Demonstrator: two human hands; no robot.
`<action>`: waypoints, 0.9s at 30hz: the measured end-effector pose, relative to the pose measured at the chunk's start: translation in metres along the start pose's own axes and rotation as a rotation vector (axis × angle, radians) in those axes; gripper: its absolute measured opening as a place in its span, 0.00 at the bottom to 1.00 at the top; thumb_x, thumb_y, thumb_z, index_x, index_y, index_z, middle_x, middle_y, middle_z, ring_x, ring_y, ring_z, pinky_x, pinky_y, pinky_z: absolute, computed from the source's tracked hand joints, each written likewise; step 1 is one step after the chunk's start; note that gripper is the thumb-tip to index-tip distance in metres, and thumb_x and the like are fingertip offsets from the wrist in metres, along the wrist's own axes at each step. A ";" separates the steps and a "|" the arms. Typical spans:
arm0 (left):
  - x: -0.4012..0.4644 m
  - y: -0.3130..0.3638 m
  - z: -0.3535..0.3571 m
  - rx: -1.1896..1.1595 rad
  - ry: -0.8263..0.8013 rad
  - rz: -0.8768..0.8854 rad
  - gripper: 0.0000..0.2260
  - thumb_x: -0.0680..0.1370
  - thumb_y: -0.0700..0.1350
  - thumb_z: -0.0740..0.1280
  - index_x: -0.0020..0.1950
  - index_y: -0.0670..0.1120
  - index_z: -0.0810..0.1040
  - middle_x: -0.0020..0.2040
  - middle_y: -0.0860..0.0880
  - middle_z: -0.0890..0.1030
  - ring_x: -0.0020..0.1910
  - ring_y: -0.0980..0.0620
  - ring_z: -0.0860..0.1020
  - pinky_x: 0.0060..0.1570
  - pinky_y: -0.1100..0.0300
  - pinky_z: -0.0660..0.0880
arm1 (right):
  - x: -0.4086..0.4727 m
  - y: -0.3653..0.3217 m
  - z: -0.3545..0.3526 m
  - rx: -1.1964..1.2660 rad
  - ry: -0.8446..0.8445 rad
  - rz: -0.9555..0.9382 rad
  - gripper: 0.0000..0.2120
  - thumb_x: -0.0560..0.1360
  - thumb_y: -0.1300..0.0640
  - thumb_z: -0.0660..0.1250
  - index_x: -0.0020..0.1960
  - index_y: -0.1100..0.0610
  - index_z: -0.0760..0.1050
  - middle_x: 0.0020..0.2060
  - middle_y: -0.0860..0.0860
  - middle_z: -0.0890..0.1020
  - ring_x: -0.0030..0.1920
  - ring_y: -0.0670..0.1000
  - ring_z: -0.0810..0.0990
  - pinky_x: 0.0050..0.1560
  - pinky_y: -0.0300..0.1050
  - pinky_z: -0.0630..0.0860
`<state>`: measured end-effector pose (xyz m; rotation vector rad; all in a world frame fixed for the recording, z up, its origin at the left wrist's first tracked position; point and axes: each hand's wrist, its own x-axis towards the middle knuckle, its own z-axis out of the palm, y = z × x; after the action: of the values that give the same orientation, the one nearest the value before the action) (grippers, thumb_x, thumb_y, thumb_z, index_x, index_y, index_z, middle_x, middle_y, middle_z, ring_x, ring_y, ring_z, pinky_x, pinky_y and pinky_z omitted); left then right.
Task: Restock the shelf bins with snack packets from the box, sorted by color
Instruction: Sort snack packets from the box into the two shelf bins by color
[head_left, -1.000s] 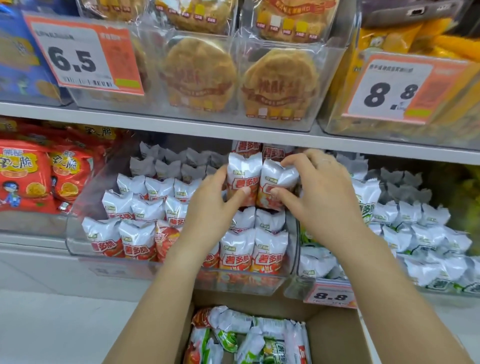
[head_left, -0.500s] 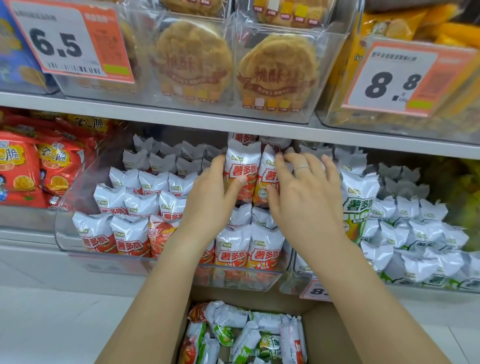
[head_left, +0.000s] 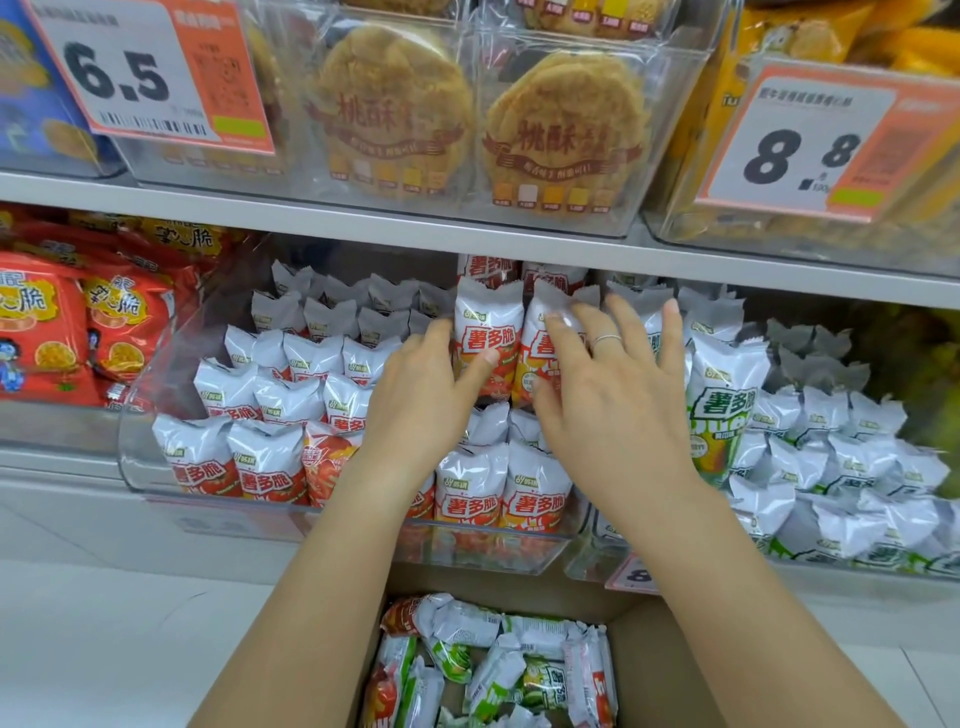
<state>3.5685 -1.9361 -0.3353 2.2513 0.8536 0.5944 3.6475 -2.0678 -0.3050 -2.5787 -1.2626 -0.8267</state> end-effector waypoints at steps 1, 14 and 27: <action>-0.001 -0.001 0.000 -0.032 0.016 0.005 0.21 0.78 0.60 0.61 0.67 0.51 0.69 0.60 0.49 0.77 0.60 0.48 0.74 0.56 0.48 0.74 | -0.001 0.000 -0.003 0.029 0.023 0.012 0.20 0.73 0.52 0.68 0.61 0.60 0.77 0.60 0.59 0.79 0.67 0.61 0.72 0.71 0.63 0.51; -0.002 0.005 -0.002 -0.189 0.048 0.049 0.19 0.80 0.56 0.62 0.69 0.52 0.70 0.58 0.54 0.79 0.56 0.55 0.76 0.53 0.57 0.72 | -0.007 0.005 -0.004 0.070 0.015 -0.041 0.22 0.73 0.51 0.63 0.64 0.58 0.77 0.60 0.56 0.80 0.66 0.60 0.73 0.70 0.63 0.60; -0.091 0.004 -0.035 -0.049 0.194 0.140 0.18 0.81 0.50 0.61 0.70 0.49 0.70 0.66 0.50 0.74 0.66 0.50 0.69 0.64 0.56 0.64 | -0.102 0.014 -0.034 0.437 0.132 -0.305 0.13 0.76 0.59 0.61 0.55 0.60 0.80 0.49 0.54 0.82 0.49 0.55 0.80 0.52 0.47 0.76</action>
<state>3.4869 -1.9879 -0.3249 2.2476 0.7695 0.9005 3.5941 -2.1587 -0.3305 -1.9925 -1.6091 -0.6612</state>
